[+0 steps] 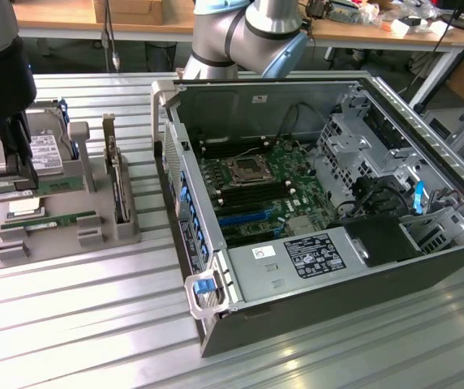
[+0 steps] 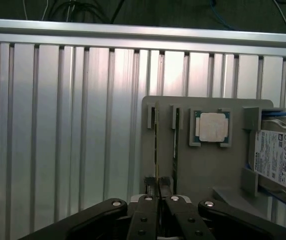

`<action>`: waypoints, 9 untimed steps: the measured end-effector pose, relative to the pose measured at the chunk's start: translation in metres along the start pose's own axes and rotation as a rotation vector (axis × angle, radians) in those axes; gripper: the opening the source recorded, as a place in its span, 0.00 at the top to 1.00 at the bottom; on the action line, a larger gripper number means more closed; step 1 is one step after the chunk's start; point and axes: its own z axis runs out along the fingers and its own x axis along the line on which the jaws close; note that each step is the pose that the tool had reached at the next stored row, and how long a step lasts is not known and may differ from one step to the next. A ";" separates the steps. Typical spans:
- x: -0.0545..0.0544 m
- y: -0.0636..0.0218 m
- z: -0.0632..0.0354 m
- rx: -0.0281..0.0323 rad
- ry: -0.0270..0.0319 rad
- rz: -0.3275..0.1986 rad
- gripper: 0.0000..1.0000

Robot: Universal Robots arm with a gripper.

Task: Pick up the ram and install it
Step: 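Pick up the ram and move it above insertion slot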

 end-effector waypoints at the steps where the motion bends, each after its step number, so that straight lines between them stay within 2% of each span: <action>1: 0.000 0.0001 -0.0021 0.0000 0.0000 0.000 0.88; 9: 0.000 0.0005 -0.0135 0.0000 0.0000 0.000 0.88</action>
